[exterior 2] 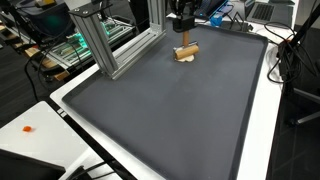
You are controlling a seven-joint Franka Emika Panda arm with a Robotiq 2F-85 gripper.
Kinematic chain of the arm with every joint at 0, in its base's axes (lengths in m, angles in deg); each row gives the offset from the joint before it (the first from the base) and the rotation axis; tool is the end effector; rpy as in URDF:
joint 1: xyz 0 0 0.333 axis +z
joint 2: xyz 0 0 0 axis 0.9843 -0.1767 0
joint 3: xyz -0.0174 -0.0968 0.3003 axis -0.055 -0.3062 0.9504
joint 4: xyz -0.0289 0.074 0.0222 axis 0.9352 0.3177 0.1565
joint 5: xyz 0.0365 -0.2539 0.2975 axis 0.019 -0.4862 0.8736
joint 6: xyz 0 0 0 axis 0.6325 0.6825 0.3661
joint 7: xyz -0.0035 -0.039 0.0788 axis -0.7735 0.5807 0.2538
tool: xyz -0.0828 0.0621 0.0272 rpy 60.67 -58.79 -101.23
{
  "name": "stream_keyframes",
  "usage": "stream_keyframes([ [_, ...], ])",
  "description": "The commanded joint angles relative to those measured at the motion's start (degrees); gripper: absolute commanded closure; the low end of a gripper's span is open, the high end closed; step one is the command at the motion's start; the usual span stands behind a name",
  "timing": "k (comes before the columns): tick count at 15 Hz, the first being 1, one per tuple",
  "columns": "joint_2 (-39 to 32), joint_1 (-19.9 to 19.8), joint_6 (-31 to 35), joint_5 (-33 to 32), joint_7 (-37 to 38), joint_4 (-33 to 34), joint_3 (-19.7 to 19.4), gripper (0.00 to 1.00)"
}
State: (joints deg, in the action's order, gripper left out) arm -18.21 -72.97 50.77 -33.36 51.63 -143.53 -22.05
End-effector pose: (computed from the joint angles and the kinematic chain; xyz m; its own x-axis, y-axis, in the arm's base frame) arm 0.5041 0.1344 0.3564 0.8728 -0.4799 0.0891 -0.4792 -0.8772 -0.0302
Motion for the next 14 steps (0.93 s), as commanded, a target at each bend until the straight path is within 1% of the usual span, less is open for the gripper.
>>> stream_keyframes([
  [1, -2.4, 0.5, -5.8, 3.8, -0.4, 0.3, 0.0, 0.78],
  [7, -3.0, 0.9, -11.2, 6.8, -1.4, 1.7, 0.1, 0.78],
  [10, -2.6, 0.8, -7.4, 5.3, -1.6, 1.3, -0.1, 0.78],
  [14, -2.3, 1.1, -0.9, -3.3, -1.0, 0.1, -0.1, 0.78],
])
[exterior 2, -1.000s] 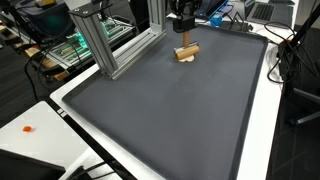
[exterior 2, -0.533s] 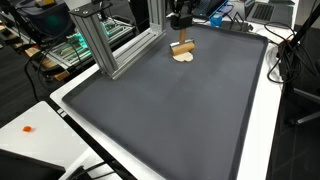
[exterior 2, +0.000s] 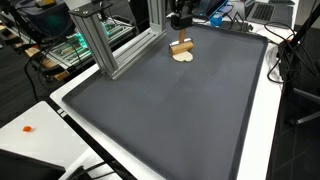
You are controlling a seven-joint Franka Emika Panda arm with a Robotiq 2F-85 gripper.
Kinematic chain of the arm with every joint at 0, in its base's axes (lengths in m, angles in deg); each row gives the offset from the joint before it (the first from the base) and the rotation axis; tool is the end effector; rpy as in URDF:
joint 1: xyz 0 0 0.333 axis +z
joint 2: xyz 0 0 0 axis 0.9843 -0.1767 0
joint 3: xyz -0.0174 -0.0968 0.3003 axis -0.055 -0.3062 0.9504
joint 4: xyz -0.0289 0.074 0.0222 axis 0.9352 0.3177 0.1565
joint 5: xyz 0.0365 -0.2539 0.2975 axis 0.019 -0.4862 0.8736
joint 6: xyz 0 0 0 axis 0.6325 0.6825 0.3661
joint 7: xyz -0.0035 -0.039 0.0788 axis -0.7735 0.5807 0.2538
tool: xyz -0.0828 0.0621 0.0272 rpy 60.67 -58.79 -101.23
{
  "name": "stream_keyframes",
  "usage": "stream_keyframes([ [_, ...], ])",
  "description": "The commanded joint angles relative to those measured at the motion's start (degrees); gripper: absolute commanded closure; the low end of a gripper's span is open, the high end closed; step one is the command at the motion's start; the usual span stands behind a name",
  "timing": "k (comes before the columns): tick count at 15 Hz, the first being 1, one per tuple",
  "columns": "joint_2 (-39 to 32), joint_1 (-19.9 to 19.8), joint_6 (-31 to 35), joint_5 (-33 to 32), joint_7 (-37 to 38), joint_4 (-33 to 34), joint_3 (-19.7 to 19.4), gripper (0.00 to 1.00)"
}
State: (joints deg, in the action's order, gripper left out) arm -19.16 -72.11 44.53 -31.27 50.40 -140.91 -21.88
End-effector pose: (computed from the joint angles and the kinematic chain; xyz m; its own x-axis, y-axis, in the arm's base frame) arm 0.5040 0.1441 0.3577 0.8830 -0.4691 0.0133 -0.4693 -0.8830 0.0064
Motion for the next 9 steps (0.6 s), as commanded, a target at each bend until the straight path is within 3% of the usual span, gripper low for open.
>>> stream_keyframes([
  [1, -1.6, 0.3, 7.0, -6.9, 1.0, -2.8, -0.4, 0.78],
  [6, -2.3, -0.2, 11.8, -10.4, 3.7, -3.8, -1.2, 0.78],
  [9, -2.3, 0.1, 7.5, -3.4, -0.9, -3.2, -0.7, 0.78],
])
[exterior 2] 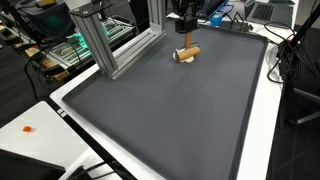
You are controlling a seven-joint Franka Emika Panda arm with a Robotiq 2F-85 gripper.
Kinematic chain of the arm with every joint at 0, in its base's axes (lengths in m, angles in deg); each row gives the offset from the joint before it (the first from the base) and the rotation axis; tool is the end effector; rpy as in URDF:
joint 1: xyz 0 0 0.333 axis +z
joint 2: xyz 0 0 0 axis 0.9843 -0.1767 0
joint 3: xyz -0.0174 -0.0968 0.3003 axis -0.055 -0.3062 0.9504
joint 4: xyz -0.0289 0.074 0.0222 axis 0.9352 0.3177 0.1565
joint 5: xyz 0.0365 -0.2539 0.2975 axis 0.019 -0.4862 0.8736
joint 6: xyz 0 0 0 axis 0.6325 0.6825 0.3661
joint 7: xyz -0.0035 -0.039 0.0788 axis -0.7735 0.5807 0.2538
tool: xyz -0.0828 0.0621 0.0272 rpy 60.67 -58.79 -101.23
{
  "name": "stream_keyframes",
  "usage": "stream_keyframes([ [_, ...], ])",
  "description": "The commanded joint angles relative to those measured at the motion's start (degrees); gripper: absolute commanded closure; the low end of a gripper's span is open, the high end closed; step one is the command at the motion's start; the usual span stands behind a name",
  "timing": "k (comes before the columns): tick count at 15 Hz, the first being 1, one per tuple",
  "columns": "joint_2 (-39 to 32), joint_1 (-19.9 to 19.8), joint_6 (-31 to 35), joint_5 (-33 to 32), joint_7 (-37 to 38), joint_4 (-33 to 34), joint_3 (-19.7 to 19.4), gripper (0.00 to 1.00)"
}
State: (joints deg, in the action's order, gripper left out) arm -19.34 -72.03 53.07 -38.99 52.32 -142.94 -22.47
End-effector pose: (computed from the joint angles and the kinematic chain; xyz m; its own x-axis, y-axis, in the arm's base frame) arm 0.5100 0.1408 0.3546 0.8964 -0.4148 0.1566 -0.4196 -0.9077 -0.0020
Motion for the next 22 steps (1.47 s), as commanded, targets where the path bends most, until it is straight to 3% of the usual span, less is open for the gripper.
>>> stream_keyframes([
  [1, -2.0, 0.1, -2.8, 6.8, -4.7, -1.0, 0.1, 0.78],
  [5, -1.7, -0.1, -8.8, 12.5, -10.2, 0.2, 0.0, 0.78],
  [14, -2.1, 0.2, -18.0, 15.5, -13.4, 1.5, 0.1, 0.78],
  [22, -1.1, 0.1, -14.9, 15.2, -13.3, 1.4, -0.3, 0.78],
])
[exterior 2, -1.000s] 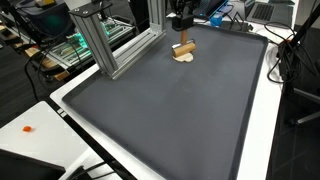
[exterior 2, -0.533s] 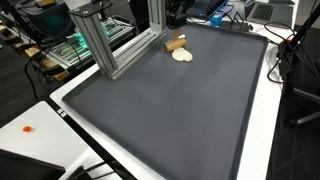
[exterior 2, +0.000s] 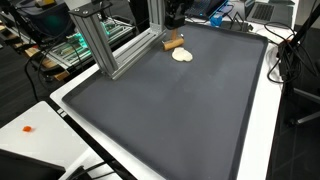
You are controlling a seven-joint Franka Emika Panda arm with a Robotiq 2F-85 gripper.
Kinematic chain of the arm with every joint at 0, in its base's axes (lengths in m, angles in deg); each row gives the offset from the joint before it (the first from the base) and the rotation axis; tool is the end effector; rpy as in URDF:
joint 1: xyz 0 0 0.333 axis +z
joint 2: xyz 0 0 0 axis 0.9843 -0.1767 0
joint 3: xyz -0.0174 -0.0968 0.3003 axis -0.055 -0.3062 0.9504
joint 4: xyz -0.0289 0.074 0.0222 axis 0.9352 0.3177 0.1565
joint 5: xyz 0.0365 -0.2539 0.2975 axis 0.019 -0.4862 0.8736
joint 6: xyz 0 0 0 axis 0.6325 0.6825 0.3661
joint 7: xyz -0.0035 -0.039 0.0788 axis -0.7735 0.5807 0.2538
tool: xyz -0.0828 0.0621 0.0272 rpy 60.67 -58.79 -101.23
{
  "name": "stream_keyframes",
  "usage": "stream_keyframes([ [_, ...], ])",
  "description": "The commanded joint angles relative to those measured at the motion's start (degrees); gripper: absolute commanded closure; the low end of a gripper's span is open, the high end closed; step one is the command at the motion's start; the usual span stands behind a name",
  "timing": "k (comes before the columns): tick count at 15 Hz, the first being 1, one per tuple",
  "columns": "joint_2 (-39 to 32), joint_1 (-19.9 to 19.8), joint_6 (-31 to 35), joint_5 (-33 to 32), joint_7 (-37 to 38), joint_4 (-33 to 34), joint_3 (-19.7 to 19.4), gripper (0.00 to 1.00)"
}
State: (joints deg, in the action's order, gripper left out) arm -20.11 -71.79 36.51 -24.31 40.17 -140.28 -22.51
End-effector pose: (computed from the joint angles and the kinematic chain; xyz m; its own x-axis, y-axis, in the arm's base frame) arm 0.4918 0.1428 0.3428 0.9128 -0.3744 -0.1629 -0.3773 -0.9260 0.0142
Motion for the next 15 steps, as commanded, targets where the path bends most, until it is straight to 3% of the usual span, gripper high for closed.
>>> stream_keyframes([
  [1, 0.2, -0.1, 1.2, 0.9, -1.5, -1.1, -0.2, 0.78],
  [15, 10.9, -0.6, -0.2, 0.6, -7.0, -3.0, -0.1, 0.78],
])
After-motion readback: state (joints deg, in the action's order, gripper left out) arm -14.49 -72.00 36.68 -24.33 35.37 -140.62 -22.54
